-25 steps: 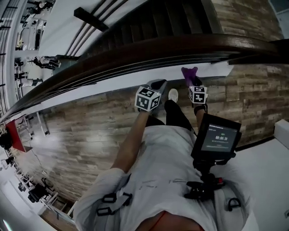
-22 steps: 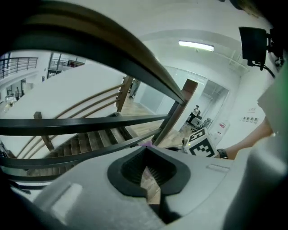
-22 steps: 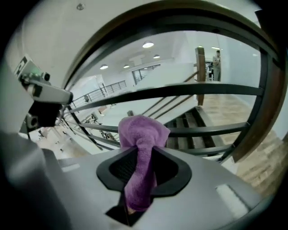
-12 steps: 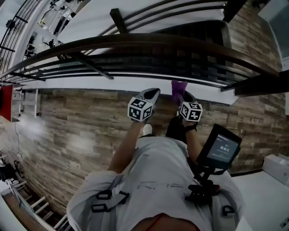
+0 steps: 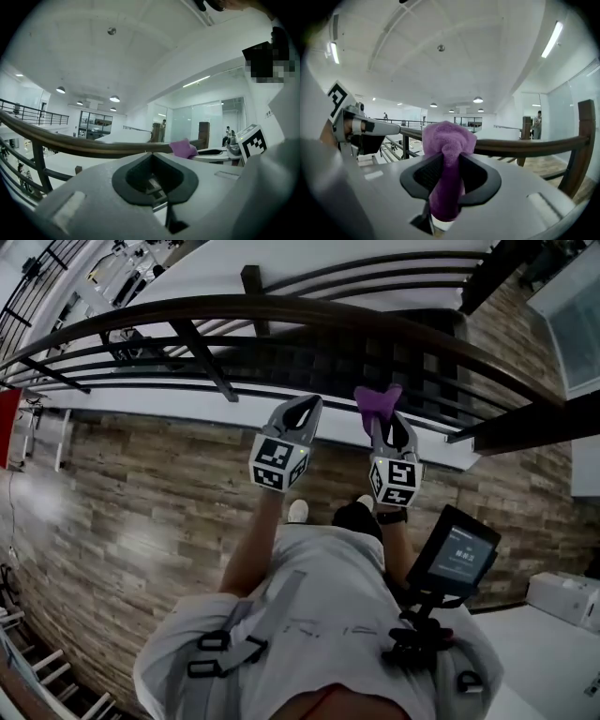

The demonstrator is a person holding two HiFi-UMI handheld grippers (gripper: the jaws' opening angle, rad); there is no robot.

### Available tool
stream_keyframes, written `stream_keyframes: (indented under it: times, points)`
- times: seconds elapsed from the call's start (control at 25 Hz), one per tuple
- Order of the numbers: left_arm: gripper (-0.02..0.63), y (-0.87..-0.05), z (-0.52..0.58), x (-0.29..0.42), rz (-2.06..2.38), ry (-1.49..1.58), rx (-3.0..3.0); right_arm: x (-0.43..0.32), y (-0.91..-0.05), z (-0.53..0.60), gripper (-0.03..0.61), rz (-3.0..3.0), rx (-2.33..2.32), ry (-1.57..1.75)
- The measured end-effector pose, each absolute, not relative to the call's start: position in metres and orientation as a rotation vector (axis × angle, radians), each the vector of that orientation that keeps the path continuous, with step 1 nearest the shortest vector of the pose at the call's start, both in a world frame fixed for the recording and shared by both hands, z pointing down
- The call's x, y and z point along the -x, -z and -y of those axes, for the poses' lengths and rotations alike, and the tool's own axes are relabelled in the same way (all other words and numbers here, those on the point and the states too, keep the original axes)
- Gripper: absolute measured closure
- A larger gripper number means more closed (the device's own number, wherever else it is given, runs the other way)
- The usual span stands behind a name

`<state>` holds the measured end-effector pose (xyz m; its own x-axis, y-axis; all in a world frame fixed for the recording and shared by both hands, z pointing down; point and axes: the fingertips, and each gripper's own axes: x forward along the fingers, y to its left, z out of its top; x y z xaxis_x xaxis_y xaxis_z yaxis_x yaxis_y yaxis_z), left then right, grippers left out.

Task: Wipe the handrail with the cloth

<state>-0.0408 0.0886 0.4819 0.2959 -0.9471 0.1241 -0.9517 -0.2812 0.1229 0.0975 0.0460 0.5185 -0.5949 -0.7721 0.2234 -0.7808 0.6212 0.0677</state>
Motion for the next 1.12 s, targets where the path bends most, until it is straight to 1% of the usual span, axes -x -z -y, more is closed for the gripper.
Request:
stream_keyframes:
  times: [0.16, 0.36, 0.44, 0.76, 1.12]
  points:
    - [0.615, -0.458, -0.076, 0.027, 1.785, 0.040, -2.404, -0.103, -0.476, -0.040, 0.474, 2.647, -1.250, 0.022]
    - [0.615, -0.402, -0.070, -0.029, 1.968, 0.116, -2.440, -0.158, -0.442, -0.043, 0.474, 2.671, -1.260, 0.043]
    - [0.615, -0.386, -0.063, -0.048, 1.975, 0.144, -2.465, -0.173, -0.434, -0.038, 0.474, 2.676, -1.275, 0.049]
    - [0.615, -0.403, -0.052, -0.082, 1.854, 0.074, -2.529, -0.187, -0.426, -0.028, 0.474, 2.684, -1.339, 0.056]
    - [0.615, -0.413, -0.035, -0.173, 1.770, -0.018, -2.564, -0.272, -0.437, -0.010, 0.474, 2.678, -1.385, -0.033]
